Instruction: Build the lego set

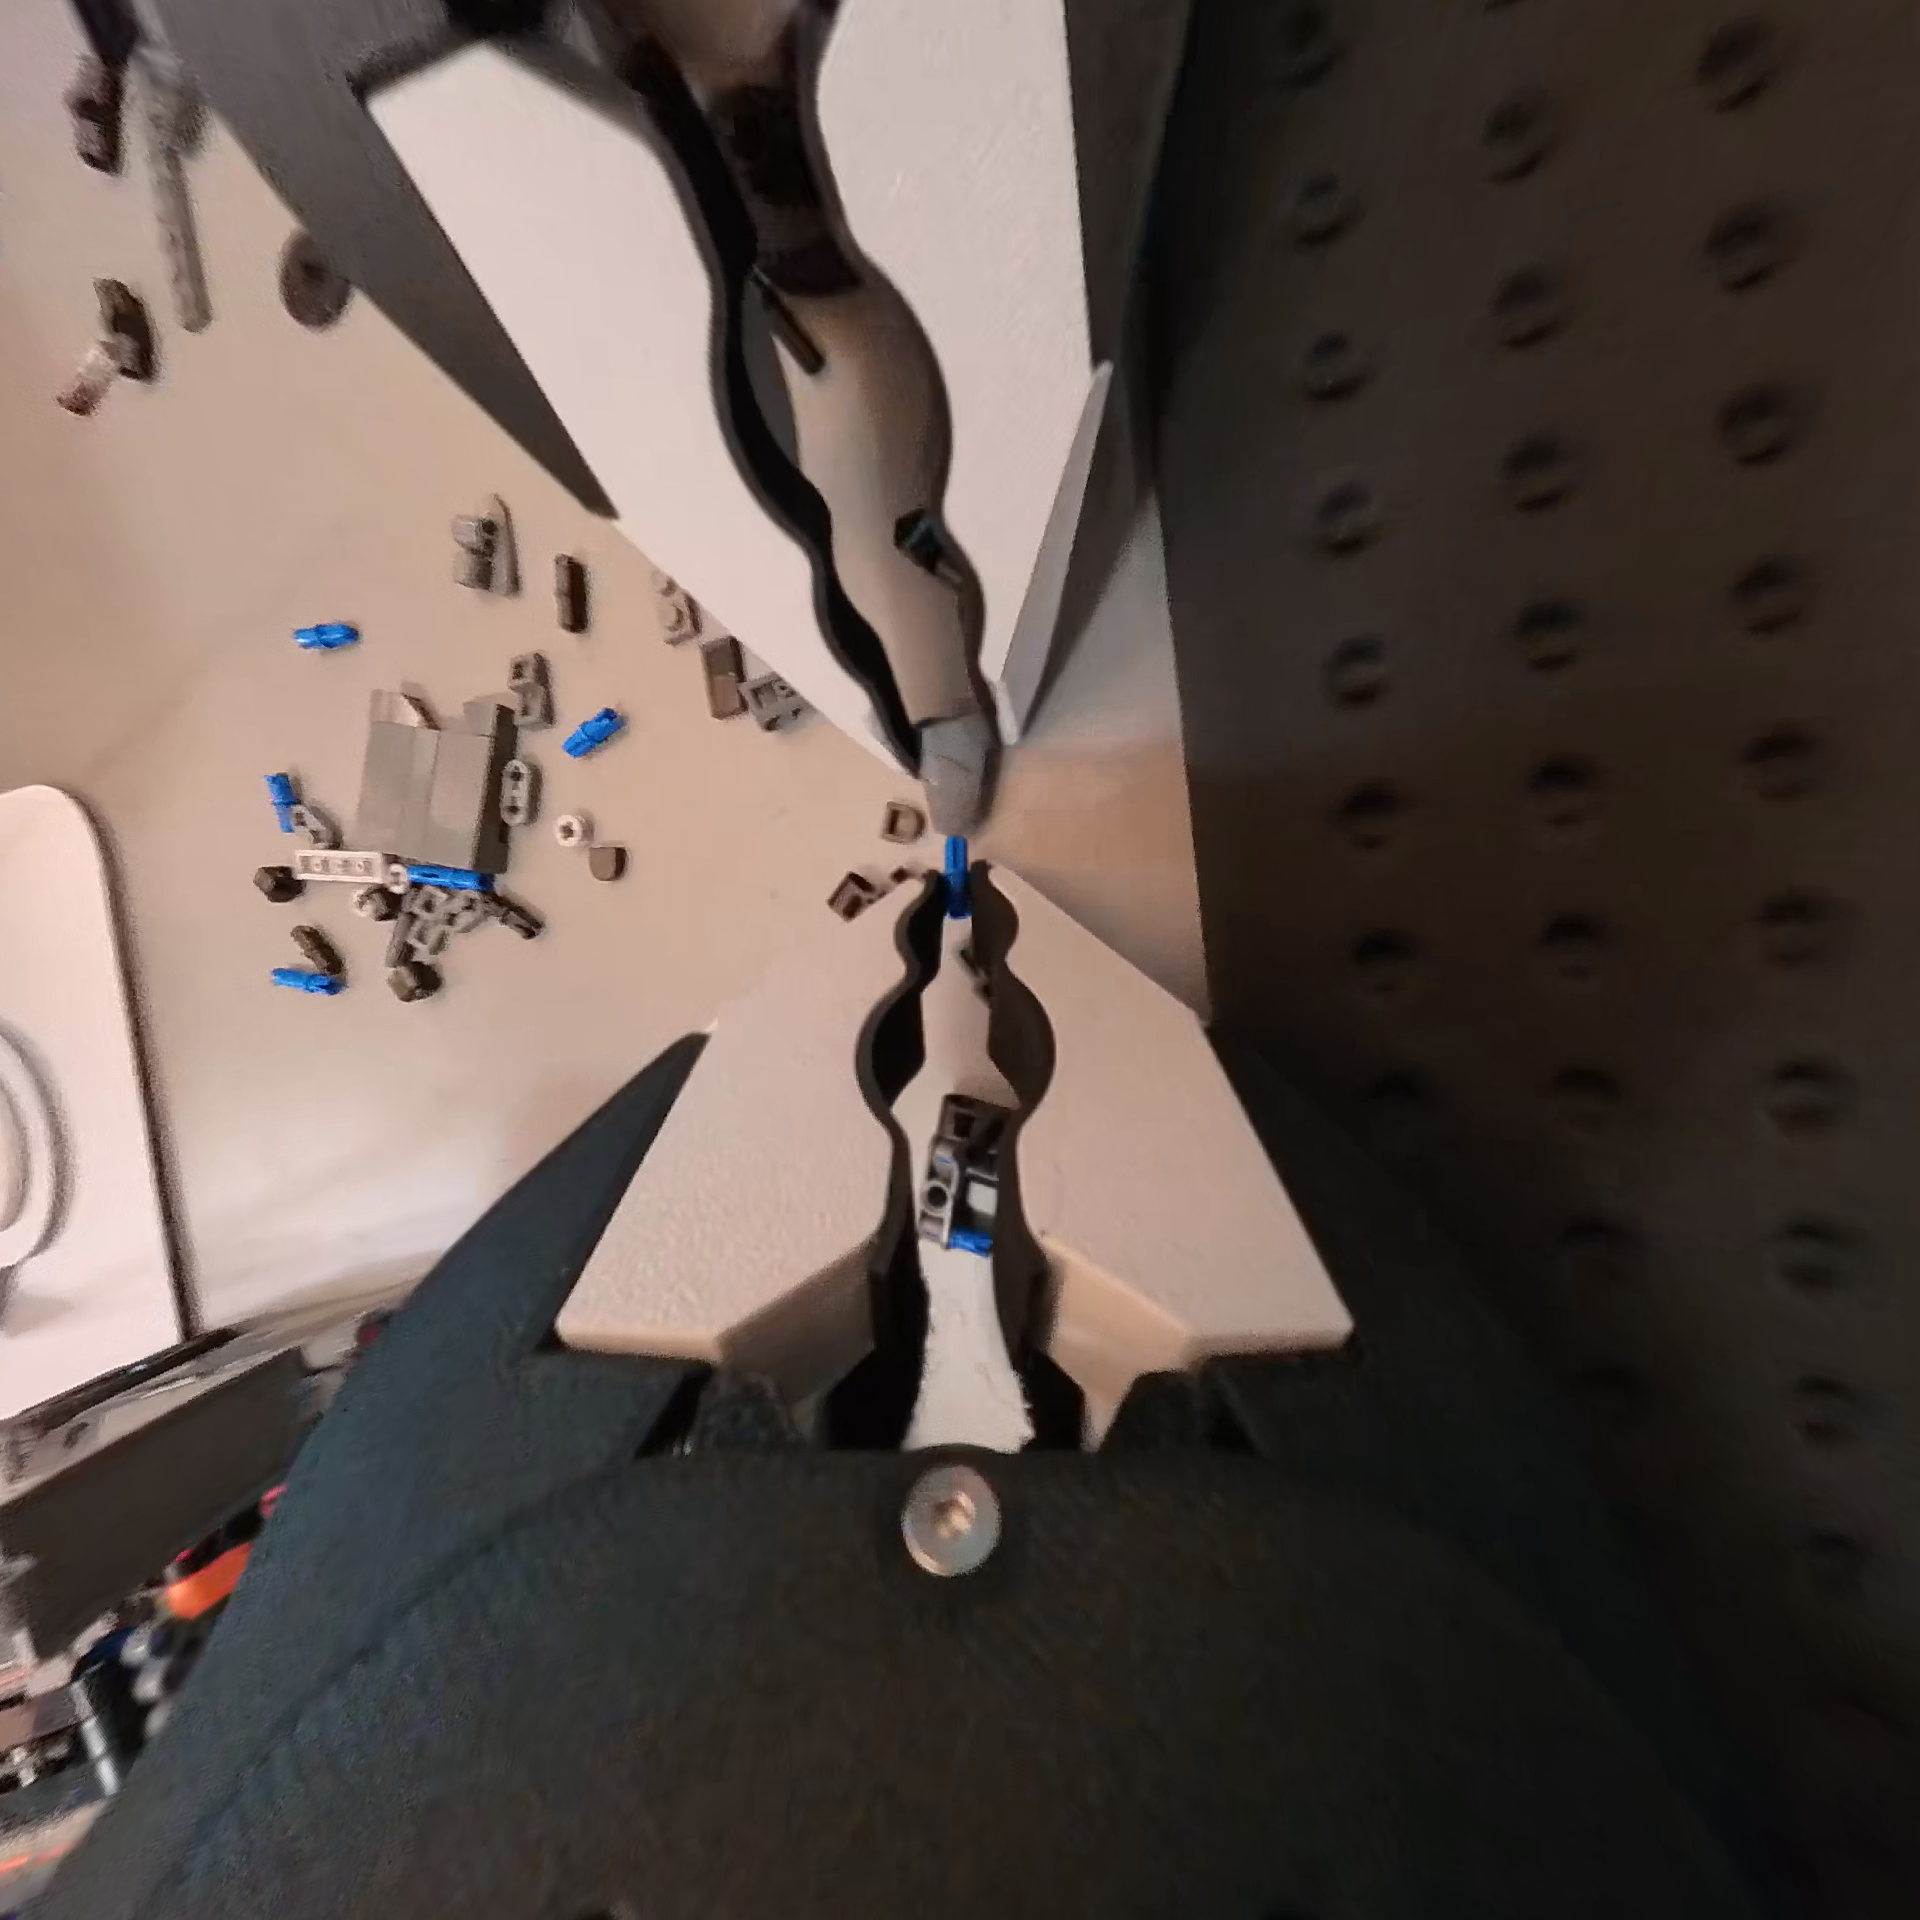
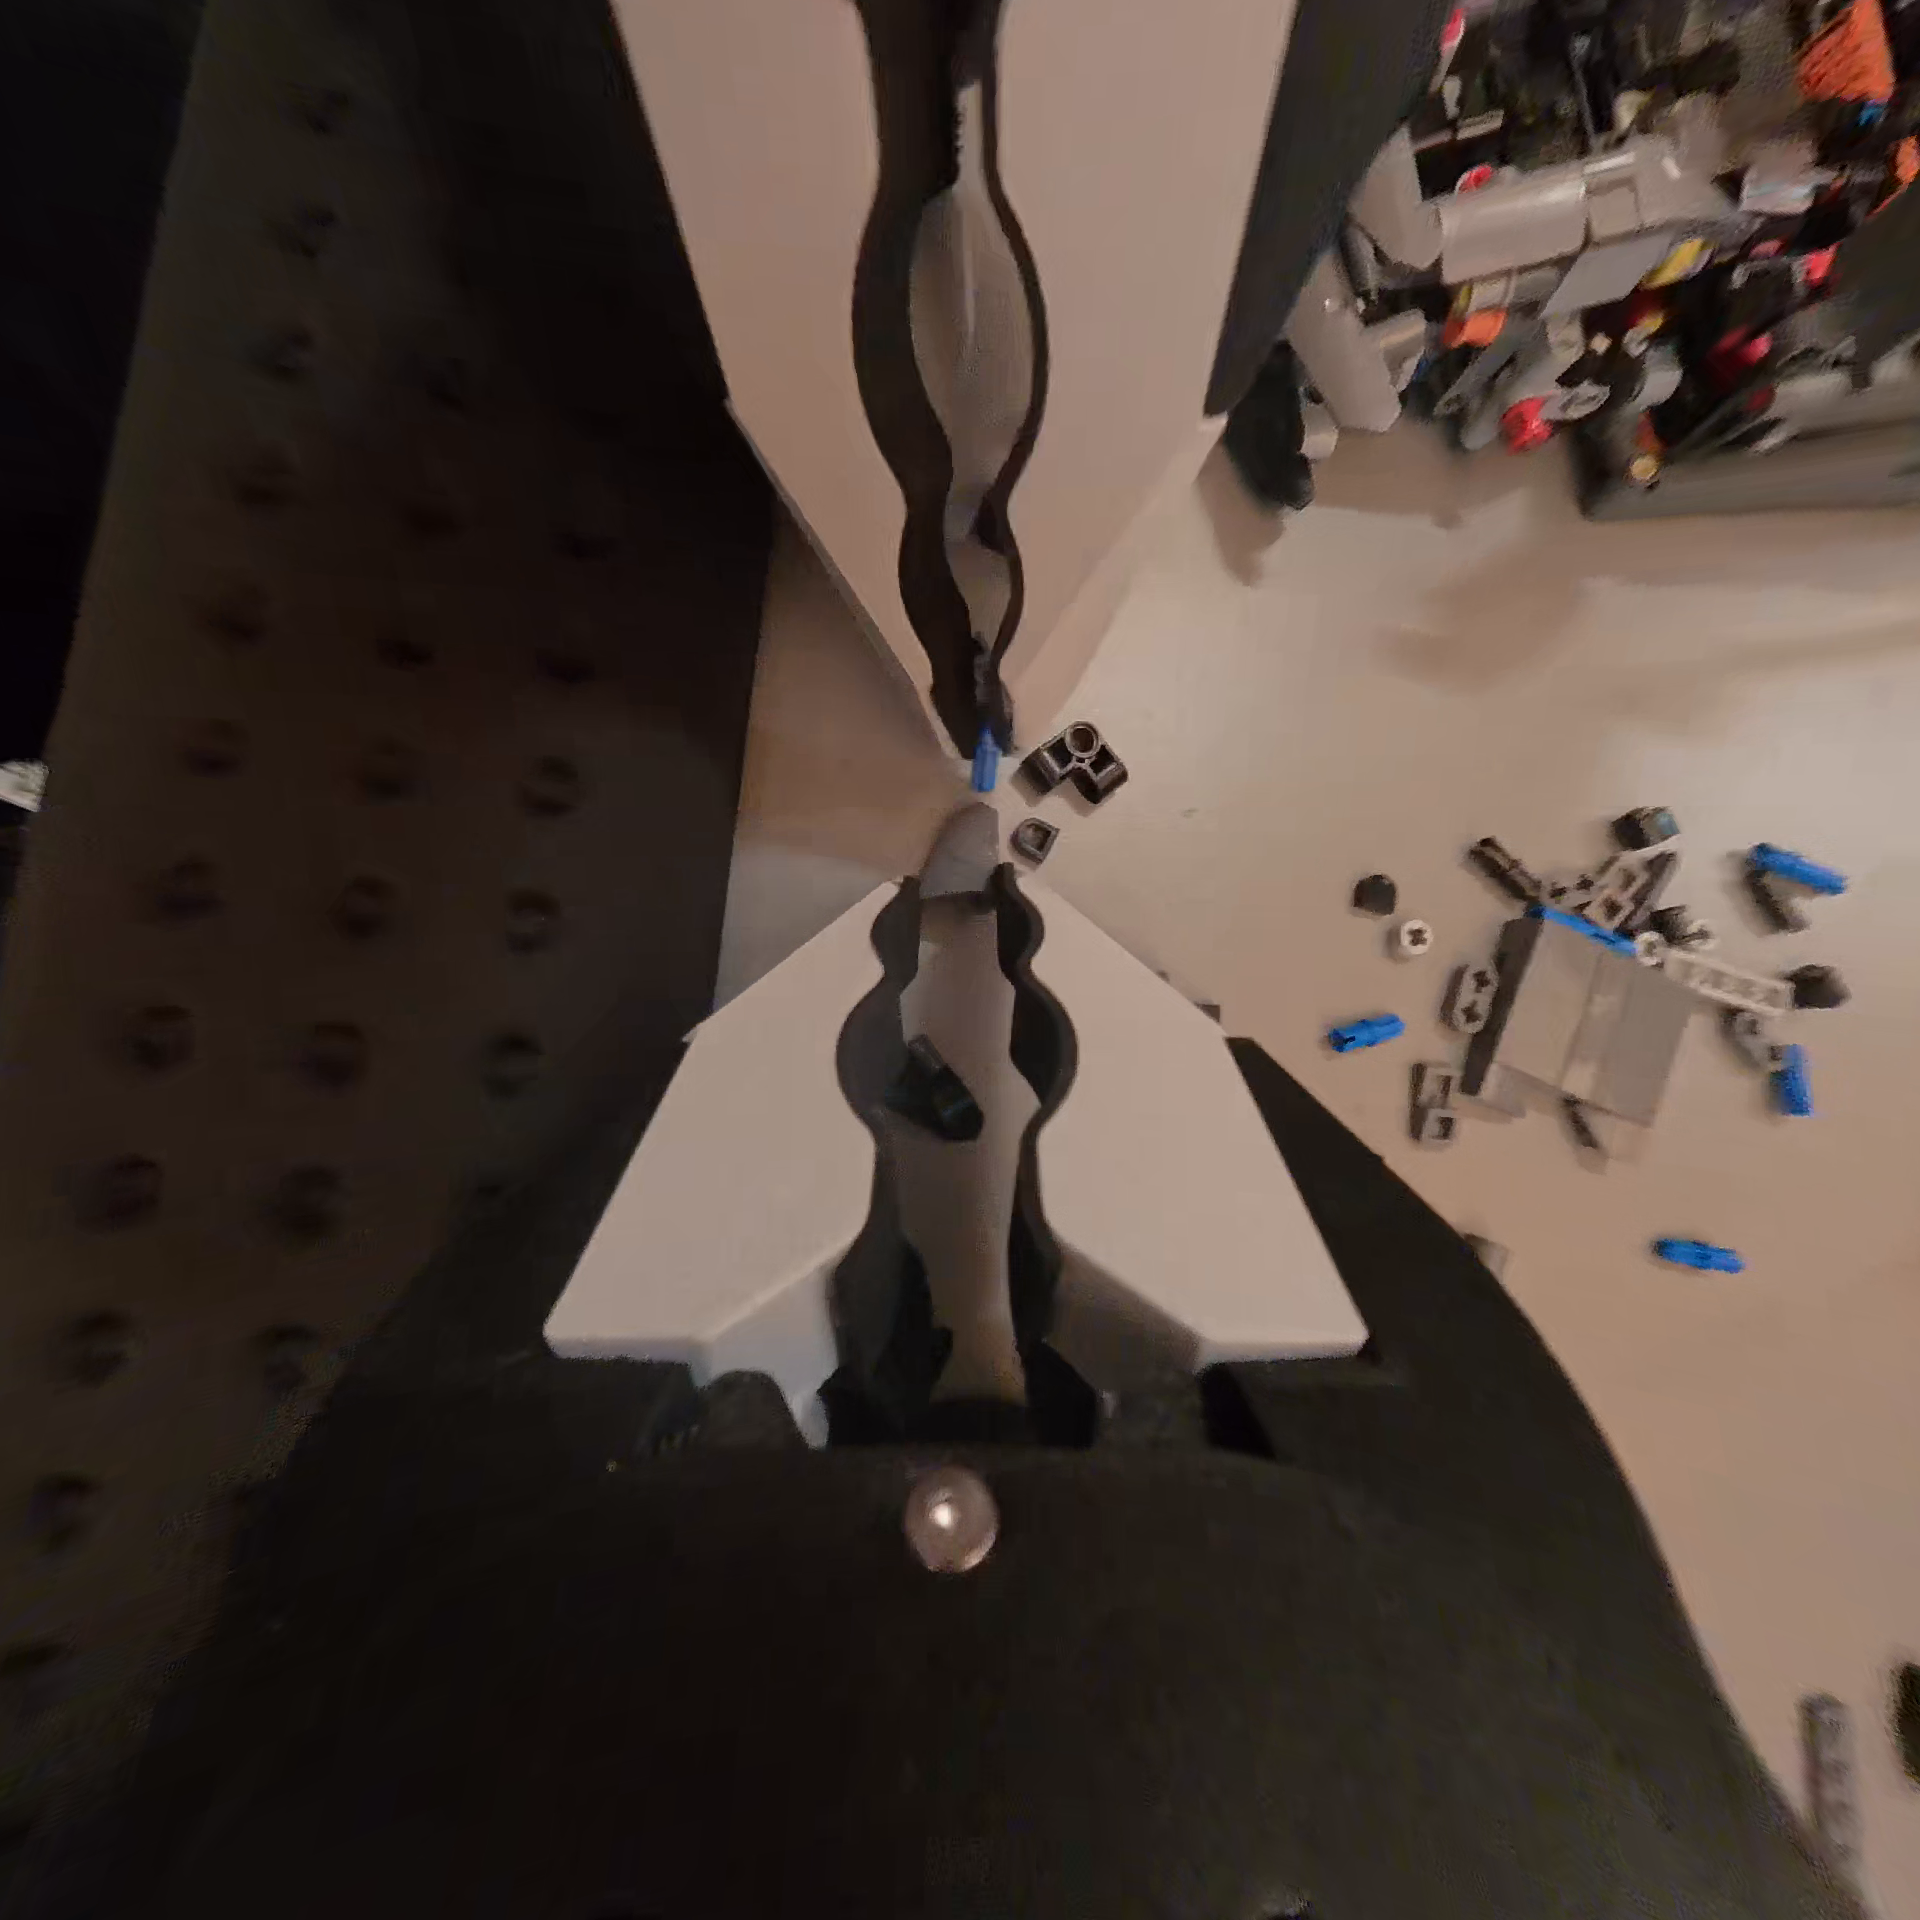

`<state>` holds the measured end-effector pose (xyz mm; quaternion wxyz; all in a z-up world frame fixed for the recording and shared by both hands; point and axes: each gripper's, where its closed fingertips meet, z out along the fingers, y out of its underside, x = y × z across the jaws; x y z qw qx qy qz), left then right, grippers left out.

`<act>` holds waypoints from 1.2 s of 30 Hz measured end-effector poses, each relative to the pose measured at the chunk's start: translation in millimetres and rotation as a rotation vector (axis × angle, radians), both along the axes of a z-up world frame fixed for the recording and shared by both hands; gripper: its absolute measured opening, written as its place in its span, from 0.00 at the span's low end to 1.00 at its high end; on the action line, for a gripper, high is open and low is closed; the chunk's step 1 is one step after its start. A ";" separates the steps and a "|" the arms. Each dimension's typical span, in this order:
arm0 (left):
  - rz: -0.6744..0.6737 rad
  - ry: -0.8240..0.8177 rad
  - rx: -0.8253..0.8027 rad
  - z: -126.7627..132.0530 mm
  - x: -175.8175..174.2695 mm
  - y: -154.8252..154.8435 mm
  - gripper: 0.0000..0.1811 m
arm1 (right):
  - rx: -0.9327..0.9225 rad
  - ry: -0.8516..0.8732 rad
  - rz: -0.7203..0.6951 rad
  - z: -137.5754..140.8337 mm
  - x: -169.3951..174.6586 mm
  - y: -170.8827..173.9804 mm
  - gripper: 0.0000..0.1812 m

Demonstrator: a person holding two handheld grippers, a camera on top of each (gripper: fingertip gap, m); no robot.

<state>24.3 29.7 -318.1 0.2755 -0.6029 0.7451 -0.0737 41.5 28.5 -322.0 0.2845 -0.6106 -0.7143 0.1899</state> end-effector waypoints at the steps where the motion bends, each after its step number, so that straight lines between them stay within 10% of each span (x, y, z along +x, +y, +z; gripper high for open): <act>1: 0.000 0.002 -0.011 -1.3 -0.3 -0.6 0.01 | 0.011 0.002 0.008 0.5 -0.9 -0.7 0.07; 23: 0.012 -0.126 -0.164 13.3 5.7 -8.2 0.01 | -0.092 0.160 0.102 24.9 -3.1 -19.9 0.07; 36: -0.225 -0.299 -0.384 51.3 10.8 -51.5 0.01 | -0.197 0.310 0.297 54.2 -0.4 -57.8 0.07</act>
